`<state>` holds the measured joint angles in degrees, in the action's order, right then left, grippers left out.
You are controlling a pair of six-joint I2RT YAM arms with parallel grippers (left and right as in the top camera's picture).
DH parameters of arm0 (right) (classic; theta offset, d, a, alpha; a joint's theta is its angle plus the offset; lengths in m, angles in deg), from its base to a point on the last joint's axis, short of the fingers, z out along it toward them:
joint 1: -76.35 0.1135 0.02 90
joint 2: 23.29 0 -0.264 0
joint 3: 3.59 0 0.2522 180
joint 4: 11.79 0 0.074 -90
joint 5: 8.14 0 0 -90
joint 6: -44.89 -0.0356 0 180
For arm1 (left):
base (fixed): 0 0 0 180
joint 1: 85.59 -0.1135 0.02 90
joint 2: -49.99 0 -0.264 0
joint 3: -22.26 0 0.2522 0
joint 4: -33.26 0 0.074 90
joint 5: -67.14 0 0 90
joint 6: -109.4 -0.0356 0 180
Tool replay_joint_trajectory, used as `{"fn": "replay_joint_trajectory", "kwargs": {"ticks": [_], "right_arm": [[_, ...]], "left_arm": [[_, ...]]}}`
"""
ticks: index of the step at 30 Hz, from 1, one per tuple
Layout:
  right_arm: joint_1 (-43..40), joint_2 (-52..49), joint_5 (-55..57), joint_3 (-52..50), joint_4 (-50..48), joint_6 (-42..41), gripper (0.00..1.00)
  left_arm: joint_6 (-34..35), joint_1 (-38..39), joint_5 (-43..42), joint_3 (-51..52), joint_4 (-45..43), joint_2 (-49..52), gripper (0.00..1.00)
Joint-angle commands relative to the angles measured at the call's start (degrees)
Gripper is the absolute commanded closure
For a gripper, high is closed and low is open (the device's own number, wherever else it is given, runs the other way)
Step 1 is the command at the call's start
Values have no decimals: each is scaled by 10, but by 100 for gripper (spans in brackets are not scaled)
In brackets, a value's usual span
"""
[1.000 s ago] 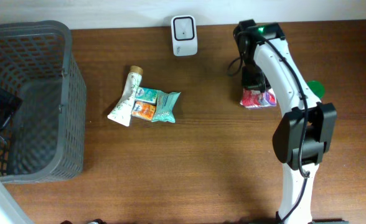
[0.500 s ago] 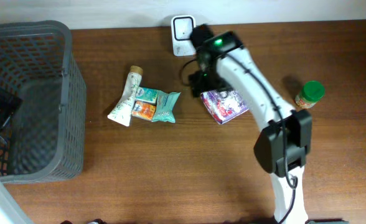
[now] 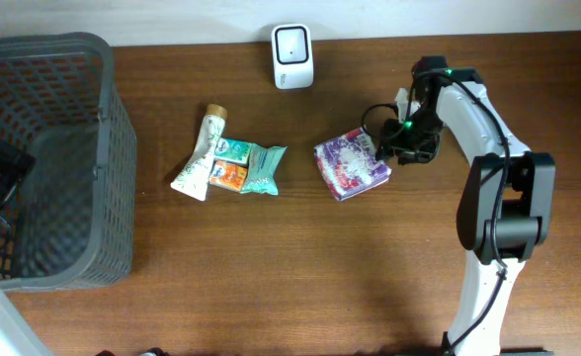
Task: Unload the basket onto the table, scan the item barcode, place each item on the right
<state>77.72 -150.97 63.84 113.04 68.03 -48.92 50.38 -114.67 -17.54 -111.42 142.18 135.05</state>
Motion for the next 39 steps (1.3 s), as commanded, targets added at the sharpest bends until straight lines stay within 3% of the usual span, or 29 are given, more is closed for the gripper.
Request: {"fn": "replay_joint_trajectory", "kwargs": {"ticks": [1,7,12,14,16,18,22,24,30,31,32,35,36,37,39], "right_arm": [[29,7,-42,-5,28,6,51],[29,65,-39,133,196,3,33],[29,271,1,122,208,-64,33],[29,350,44,70,211,-94,32],[29,429,39,-68,134,-174,28],[29,470,-11,-227,-3,-296,17],[29,427,-195,-514,-386,-511,21],[29,394,-203,-579,-505,-566,23],[86,291,-141,-581,-570,-599,24],[92,267,-136,-581,-608,-599,27],[86,251,-127,-581,-623,-594,37],[33,249,-153,-564,-648,-456,47],[6,249,-205,-535,-642,-377,57],[-9,249,-234,-496,-590,-325,96],[-9,249,-237,-437,-481,-223,96]], "left_arm": [[3,-3,0,-1,1,0,1],[3,-3,0,-1,1,0,1],[3,-3,0,-1,1,0,1],[3,-3,0,-1,1,0,1],[3,-3,0,-1,1,0,1],[3,-3,0,-1,1,0,1],[3,-3,0,-1,1,0,1],[3,-3,0,-1,1,0,1],[3,-3,0,-1,1,0,1],[3,-3,0,-1,1,0,1],[3,-3,0,-1,1,0,1],[3,-3,0,-1,1,0,1],[3,-3,0,-1,1,0,1],[3,-3,0,-1,1,0,1],[3,-3,0,-1,1,0,1]]}}
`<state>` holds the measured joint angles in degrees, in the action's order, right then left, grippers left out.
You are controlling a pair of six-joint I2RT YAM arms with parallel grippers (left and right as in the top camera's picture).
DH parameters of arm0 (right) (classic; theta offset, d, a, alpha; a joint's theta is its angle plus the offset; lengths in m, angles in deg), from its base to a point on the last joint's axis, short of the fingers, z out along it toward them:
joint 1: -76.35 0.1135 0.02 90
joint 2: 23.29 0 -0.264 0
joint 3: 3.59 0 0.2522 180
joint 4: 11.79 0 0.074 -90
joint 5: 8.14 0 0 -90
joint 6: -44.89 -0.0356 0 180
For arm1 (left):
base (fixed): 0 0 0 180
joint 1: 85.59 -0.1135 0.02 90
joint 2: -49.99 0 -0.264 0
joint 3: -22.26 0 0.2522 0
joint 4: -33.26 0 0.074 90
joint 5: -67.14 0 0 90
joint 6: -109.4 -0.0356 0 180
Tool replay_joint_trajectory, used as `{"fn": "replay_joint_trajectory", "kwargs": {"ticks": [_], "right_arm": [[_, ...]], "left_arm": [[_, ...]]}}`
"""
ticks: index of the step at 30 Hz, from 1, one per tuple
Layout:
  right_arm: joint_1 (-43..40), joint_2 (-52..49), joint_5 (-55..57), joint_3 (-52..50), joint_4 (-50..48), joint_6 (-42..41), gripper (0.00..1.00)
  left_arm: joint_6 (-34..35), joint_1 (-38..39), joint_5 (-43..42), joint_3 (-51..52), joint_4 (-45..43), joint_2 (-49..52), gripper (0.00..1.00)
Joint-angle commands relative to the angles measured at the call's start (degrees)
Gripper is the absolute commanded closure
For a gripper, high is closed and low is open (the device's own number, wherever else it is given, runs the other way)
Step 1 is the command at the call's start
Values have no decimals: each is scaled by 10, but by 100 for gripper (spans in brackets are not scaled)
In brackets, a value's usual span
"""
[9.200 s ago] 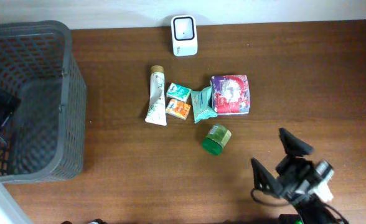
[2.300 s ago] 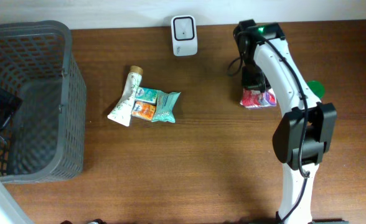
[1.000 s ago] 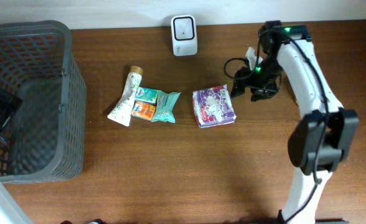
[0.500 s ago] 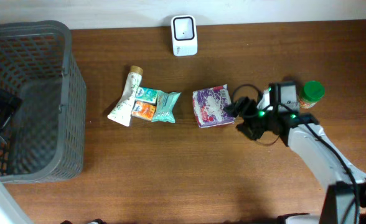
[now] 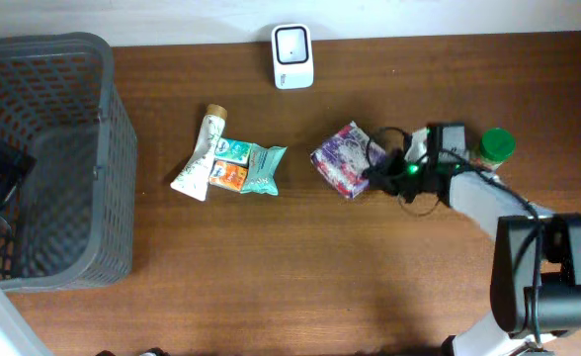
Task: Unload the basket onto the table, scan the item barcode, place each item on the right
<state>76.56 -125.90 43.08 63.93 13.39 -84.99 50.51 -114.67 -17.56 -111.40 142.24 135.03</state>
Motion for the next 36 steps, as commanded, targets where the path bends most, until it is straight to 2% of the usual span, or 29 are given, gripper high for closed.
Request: {"fn": "replay_joint_trajectory", "kwargs": {"ticks": [1,3,4,5,7,9,10,11,13,14,17,18,19,23,28,29,30,32,33,35,36], "right_arm": [[5,-2,-26,101,165,237,96],[5,-2,-18,169,305,391,96],[5,-2,50,208,387,446,96],[5,-2,92,224,425,482,96],[5,-4,119,226,435,507,96],[5,-14,118,226,435,517,72],[6,-22,116,226,437,517,49],[3,-24,135,227,437,497,0],[-18,-23,154,234,445,348,1],[-27,-24,155,233,452,316,1],[-32,-28,193,226,435,310,1],[-32,-28,258,213,429,248,1],[-32,-28,263,201,415,228,1],[-39,-28,225,153,355,229,1],[-47,-30,87,92,256,231,2],[-47,-30,72,72,232,231,12],[-47,-30,39,64,206,231,39],[-46,-30,21,63,197,231,65],[-46,-30,18,63,198,231,96],[-46,-29,-50,65,185,268,96],[-46,-28,-153,97,160,298,96]], "left_arm": [[2,-3,0,-1,0,0,1],[2,-3,0,-1,0,0,1],[2,-3,0,-1,0,0,1],[2,-3,0,-1,0,0,1],[2,-3,0,-1,0,0,1],[2,-3,0,-1,0,0,1],[2,-3,0,-1,0,0,1],[2,-3,0,-1,0,0,1],[2,-3,0,-1,0,0,1],[2,-3,0,-1,0,0,1],[2,-3,0,-1,0,0,1],[2,-3,0,-1,0,0,1],[2,-3,0,-1,0,0,1],[2,-3,0,-1,0,0,1],[2,-3,0,-1,0,0,1],[2,-3,0,-1,0,0,1],[2,-3,0,-1,0,0,1],[2,-3,0,-1,0,0,1],[2,-3,0,-1,0,0,1],[2,-3,0,-1,0,0,1],[2,-3,0,-1,0,0,1]]}}
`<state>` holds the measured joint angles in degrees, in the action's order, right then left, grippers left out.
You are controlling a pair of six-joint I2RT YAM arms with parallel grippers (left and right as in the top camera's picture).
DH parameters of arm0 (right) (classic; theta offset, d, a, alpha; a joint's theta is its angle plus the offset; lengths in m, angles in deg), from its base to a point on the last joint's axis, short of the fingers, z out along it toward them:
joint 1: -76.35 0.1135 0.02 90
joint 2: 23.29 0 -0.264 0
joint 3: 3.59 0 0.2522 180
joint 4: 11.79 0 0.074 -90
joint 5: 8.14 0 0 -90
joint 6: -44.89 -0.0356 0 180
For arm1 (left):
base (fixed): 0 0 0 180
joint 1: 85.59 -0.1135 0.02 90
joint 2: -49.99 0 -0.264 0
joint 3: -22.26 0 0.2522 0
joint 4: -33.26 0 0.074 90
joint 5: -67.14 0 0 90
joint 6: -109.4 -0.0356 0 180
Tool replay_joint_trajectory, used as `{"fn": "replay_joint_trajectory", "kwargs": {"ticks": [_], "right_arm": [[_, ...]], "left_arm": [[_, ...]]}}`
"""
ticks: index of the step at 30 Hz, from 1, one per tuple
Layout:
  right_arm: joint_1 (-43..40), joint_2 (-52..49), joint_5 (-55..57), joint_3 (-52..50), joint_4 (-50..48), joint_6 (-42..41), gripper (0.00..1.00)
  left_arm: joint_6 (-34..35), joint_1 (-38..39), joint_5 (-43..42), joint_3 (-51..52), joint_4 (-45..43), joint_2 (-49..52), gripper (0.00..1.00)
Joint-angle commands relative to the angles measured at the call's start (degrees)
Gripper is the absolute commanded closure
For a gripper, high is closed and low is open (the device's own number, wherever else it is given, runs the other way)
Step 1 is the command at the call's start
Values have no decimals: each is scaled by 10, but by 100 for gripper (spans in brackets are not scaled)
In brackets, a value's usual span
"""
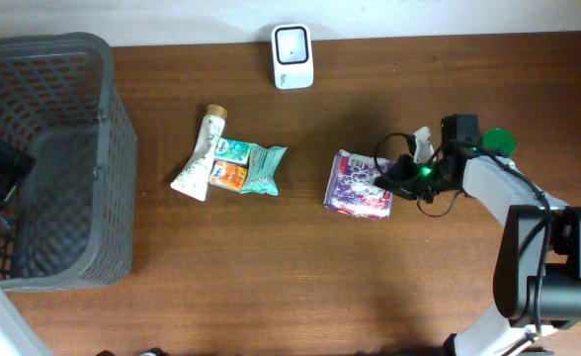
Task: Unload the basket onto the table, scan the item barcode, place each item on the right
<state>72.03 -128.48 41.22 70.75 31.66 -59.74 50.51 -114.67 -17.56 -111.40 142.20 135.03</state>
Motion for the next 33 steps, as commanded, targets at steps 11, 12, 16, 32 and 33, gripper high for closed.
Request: {"fn": "replay_joint_trajectory", "kwargs": {"ticks": [11,12,16,32,33], "right_arm": [[185,42,278,304,111,-24,96],[200,42,270,305,110,-24,96],[191,43,72,305,75,-24,96],[188,122,133,305,132,-56,96],[189,122,133,305,132,-56,96]], "left_arm": [[2,-3,0,-1,1,0,1],[2,-3,0,-1,1,0,1],[2,-3,0,-1,1,0,1],[2,-3,0,-1,1,0,1],[2,-3,0,-1,1,0,1]]}}
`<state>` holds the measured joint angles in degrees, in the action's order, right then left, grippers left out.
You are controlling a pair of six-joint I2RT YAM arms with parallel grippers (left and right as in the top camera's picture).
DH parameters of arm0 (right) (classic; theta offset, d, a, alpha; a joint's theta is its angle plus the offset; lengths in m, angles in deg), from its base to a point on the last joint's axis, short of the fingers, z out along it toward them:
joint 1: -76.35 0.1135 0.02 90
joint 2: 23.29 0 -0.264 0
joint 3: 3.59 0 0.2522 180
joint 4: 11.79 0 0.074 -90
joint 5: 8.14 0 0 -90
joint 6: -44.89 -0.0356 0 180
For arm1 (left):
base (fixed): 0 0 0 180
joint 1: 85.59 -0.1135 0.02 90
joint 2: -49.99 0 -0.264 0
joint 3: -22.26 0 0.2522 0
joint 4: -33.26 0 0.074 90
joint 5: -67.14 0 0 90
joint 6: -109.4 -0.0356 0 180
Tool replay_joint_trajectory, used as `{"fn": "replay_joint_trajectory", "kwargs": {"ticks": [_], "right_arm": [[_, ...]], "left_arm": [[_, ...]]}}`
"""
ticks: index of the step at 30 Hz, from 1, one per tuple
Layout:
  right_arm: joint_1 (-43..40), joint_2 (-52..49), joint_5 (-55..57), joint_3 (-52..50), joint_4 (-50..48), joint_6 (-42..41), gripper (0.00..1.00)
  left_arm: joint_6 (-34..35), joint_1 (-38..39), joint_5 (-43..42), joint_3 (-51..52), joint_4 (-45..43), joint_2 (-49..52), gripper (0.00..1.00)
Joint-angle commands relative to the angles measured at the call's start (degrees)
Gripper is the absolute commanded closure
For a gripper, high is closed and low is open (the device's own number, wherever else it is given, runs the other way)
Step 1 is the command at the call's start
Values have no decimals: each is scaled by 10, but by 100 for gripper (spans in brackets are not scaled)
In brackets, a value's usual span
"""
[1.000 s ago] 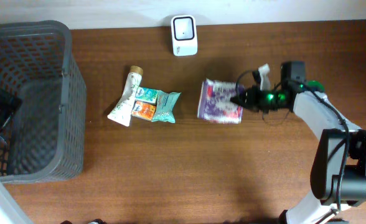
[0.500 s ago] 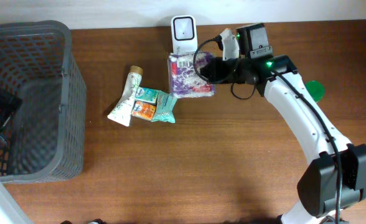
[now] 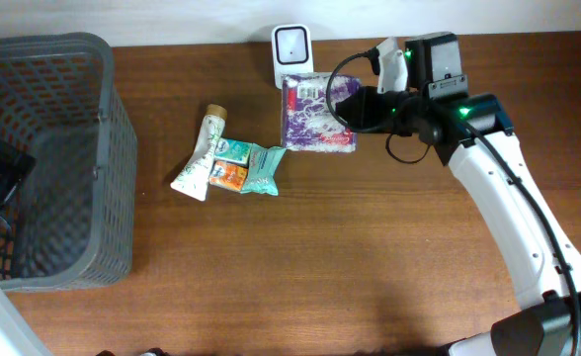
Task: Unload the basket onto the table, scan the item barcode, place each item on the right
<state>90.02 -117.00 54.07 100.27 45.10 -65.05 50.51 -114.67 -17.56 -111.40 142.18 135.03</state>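
Observation:
A purple and white packet (image 3: 313,114) hangs above the table just below and right of the white scanner (image 3: 292,49) at the back edge, its flat face up with white label text showing. My right gripper (image 3: 345,107) is shut on the packet's right edge. The left gripper is out of view; only a dark shape shows at the left inside the basket.
A grey mesh basket (image 3: 93,158) fills the left side. A white tube (image 3: 200,156) and a teal packet with an orange one (image 3: 249,168) lie left of centre. The right arm (image 3: 508,208) crosses the right half.
The right gripper has moved up and to the left with the purple packet, from the table's right middle to just beside the scanner. The packet now sits higher and larger in view.
The right gripper first stood at the right edge of the purple packet lying on the table. Then it was lower, still at that edge, and the packet had turned. Later the packet was shifted slightly right and down. Now it is held up by the scanner.

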Motion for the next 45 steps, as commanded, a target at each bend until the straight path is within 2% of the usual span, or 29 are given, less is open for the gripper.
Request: {"fn": "replay_joint_trajectory", "kwargs": {"ticks": [1,18,21,24,26,28,30,32,33,34,35,39,40,41,43,44,45], "right_arm": [[9,7,5,10,-2,-3,96],[9,3,43,8,18,2,96],[9,3,158,8,65,2,96],[9,-25,495,8,172,-5,96],[9,-60,546,8,210,-5,96],[9,-149,635,8,248,-5,96],[11,-198,634,8,251,-5,95],[21,-208,576,8,248,-5,88],[38,-208,512,10,246,-5,62],[53,-208,474,10,238,-5,46],[78,-208,415,14,224,-5,37],[127,-208,263,97,230,8,29],[131,-208,252,122,238,30,22],[123,-208,261,152,255,63,1],[62,-208,291,160,277,63,1],[20,-208,280,159,292,99,0],[-39,-211,225,157,320,190,9]], "left_arm": [[2,-3,0,-1,1,0,1],[2,-3,0,-1,1,0,1],[2,-3,0,-1,1,0,1],[2,-3,0,-1,1,0,1],[2,-3,0,-1,1,0,1],[2,-3,0,-1,1,0,1],[2,-3,0,-1,1,0,1],[2,-3,0,-1,1,0,1],[2,-3,0,-1,1,0,1],[2,-3,0,-1,1,0,1],[2,-3,0,-1,1,0,1],[2,-3,0,-1,1,0,1],[2,-3,0,-1,1,0,1],[2,-3,0,-1,1,0,1],[2,-3,0,-1,1,0,1],[2,-3,0,-1,1,0,1],[2,-3,0,-1,1,0,1]]}}
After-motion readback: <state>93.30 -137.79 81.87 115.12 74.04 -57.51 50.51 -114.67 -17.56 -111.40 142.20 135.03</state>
